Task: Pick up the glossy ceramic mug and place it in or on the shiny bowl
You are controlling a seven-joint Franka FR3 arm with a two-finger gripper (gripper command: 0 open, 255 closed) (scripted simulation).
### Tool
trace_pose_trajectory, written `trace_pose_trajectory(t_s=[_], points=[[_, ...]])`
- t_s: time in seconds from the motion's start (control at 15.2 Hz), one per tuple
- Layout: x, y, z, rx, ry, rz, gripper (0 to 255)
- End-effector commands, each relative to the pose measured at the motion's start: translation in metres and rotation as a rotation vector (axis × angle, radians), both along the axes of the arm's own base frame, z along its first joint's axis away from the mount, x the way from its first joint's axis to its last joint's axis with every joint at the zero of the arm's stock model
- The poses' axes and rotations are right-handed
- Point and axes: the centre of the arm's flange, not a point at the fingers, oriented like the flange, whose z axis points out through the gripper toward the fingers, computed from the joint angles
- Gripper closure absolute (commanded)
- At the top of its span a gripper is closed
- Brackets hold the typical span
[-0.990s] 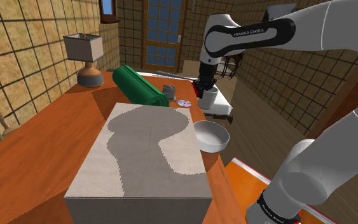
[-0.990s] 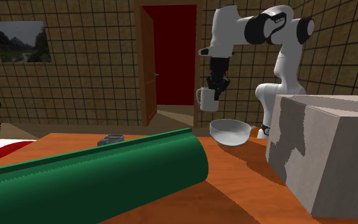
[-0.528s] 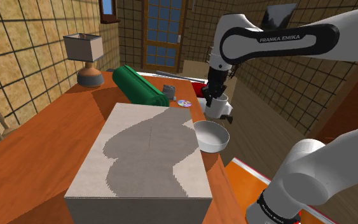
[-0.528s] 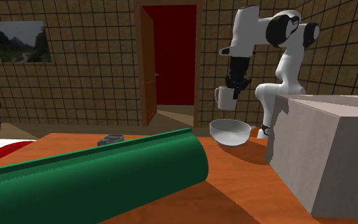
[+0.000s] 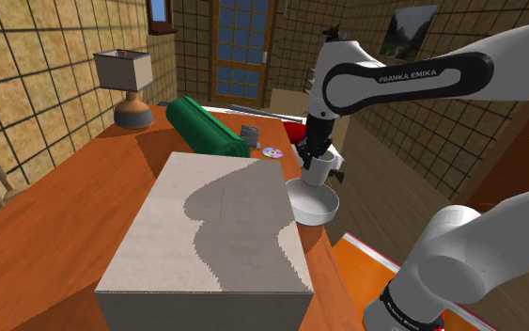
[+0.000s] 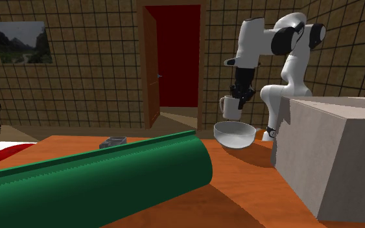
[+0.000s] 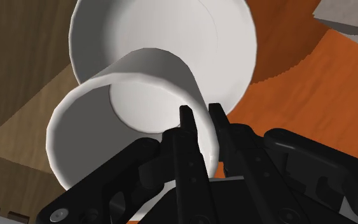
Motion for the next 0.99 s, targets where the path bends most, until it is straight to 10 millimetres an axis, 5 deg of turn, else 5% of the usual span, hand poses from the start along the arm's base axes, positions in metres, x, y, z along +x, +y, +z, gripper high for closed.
trace_pose_trajectory(t_s=[0.0, 0.53, 0.92], points=[[0.0, 0.0, -0.01, 0.0, -0.001, 0.0, 255], [0.0, 0.0, -0.05, 0.0, -0.001, 0.0, 255], [0.0, 0.0, -0.05, 0.0, -0.001, 0.0, 255]])
